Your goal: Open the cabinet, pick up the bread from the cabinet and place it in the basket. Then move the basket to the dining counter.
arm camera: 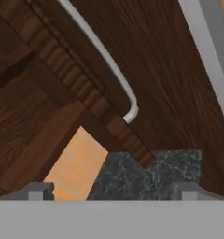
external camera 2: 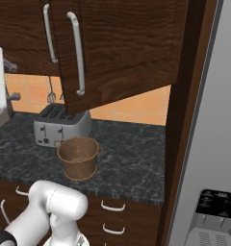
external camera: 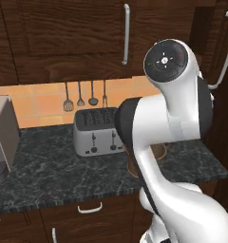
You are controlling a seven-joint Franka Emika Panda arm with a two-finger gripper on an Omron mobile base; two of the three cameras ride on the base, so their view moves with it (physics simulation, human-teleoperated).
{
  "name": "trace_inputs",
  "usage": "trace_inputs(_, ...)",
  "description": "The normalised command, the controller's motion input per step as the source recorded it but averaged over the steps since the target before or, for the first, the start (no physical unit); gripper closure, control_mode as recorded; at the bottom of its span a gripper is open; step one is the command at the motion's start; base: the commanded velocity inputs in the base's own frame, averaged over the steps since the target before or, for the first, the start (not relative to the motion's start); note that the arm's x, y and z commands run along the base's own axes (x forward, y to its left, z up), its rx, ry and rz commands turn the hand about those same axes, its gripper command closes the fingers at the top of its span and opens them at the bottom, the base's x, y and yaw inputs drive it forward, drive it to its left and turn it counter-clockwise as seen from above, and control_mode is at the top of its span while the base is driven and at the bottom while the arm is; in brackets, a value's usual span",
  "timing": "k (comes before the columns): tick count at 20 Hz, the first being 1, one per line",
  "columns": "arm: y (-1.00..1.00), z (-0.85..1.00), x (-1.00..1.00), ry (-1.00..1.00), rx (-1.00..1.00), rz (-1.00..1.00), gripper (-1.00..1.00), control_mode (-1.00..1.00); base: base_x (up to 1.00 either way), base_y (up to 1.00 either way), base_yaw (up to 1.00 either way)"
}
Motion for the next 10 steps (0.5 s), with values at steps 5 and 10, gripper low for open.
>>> trace_inputs(5,-0.20,-0.05,0.19,-0.35,0.23,-0.18,-1.00,-1.00,0.00,0.00,0.00)
trace_inputs(10,-0.11,0.00,0.44,-0.13,0.16,-0.31,-1.00,-1.00,0.00,0.00,0.00)
